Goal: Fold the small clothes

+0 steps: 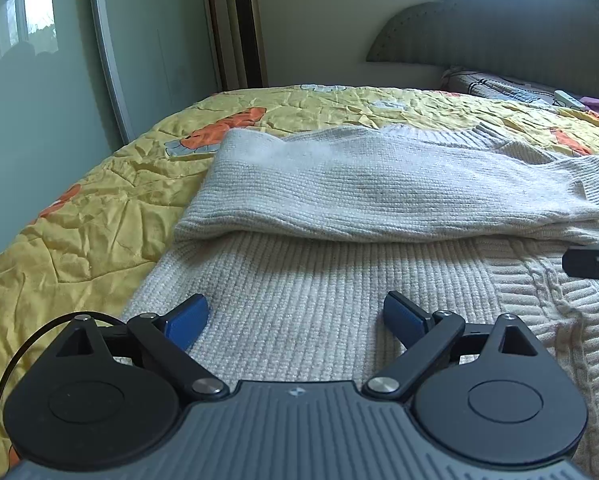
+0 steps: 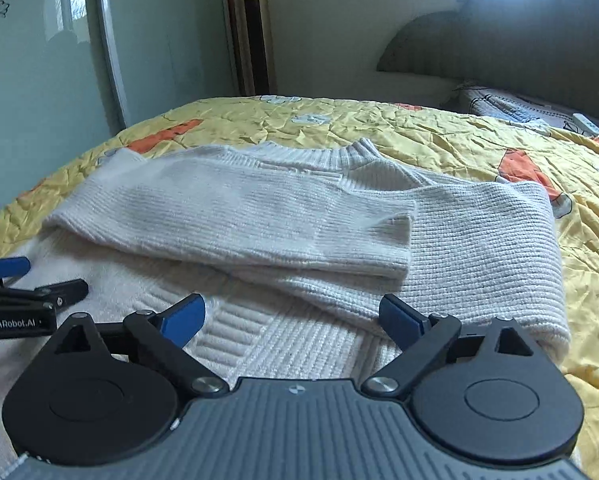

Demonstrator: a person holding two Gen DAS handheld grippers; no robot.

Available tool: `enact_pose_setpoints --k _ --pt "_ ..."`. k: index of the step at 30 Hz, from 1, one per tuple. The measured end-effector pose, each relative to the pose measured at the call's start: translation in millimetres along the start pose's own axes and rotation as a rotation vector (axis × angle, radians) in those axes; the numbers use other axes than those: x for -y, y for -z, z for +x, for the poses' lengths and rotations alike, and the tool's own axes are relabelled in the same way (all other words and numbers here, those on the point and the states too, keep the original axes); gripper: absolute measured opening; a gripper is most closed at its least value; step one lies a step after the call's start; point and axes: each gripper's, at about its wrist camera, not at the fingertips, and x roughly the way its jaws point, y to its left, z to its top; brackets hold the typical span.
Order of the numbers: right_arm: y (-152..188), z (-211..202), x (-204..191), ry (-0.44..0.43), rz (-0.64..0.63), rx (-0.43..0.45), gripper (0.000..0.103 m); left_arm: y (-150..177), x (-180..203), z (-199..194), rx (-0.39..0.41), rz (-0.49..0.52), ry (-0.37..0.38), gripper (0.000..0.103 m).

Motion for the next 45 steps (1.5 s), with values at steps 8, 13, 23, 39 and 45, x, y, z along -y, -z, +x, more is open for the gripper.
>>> enact_pose_setpoints --k 8,13,23,39,45 --pt "11.0 3.3 -13.5 0.035 -0.063 -0.028 0.103 0.7 -0.3 0.7 -0.002 0.0 -0.003 0.098" --pt "13.8 2.2 -9.1 0.026 -0.039 -0.028 0.103 0.8 -0.7 1.3 -0.002 0.0 -0.004 0.098" --pt "16.6 3.3 -10.6 0.038 -0.059 -0.032 0.103 1.2 -1.0 1.2 -0.002 0.0 -0.005 0.099" --pt "18.2 0.4 -12.3 0.061 -0.075 -0.024 0.103 1.4 -1.0 1.2 -0.002 0.001 -0.005 0.1" --pt "18.8 0.5 -12.2 0.064 -0.069 -0.023 0.103 1.5 -1.0 1.1 -0.002 0.001 -0.005 0.1"
